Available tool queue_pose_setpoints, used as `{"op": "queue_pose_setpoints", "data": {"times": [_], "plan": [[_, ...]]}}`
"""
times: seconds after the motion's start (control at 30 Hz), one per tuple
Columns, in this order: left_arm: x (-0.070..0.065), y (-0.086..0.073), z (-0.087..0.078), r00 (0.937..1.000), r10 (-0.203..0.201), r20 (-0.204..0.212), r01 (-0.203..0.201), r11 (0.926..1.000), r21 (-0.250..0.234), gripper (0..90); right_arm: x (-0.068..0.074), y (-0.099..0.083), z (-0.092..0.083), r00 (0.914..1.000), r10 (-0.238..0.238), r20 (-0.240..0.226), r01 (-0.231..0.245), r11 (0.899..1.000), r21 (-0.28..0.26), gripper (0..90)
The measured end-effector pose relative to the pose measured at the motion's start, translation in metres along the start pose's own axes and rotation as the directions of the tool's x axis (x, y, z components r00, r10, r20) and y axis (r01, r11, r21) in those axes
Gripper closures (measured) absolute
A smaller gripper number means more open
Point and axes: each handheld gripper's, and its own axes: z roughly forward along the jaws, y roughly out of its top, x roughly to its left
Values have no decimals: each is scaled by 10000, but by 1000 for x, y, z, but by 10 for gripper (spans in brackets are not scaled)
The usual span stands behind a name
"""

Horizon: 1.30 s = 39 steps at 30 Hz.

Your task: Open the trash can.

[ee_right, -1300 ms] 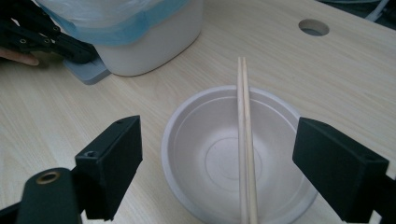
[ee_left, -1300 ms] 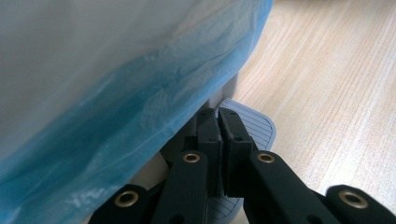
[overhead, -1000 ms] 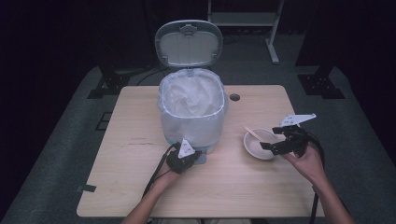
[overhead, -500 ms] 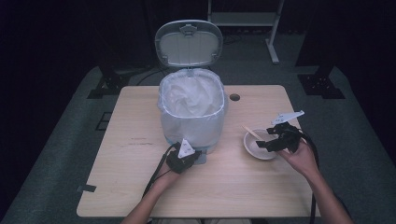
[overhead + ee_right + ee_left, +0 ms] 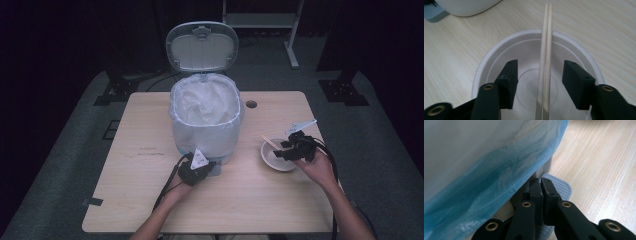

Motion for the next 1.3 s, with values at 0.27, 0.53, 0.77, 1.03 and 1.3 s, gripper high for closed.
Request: {"op": "queue_pose_setpoints", "data": {"times": [0.27,0.53,0.77,1.03,1.3], "plan": [[0,0,0,10000,-17,5,17,10000,-12,886,-2,-1,5,10000,52,22,-53,9995,309,604],[0,0,0,10000,-16,-1,16,10000,-19,886,-4,-2,9,10000,-34,-6,35,9983,574,711],[0,0,0,10000,-26,-8,26,10000,-31,885,-5,-3,10,9998,-94,-165,104,9977,664,782],[0,-1,0,10000,-95,12,95,9999,-46,885,-5,-4,8,9994,-105,-324,127,9976,683,784],[0,-1,0,9999,-122,16,122,9999,-54,885,-3,-3,0,9991,-138,-398,163,9979,622,785]]}}
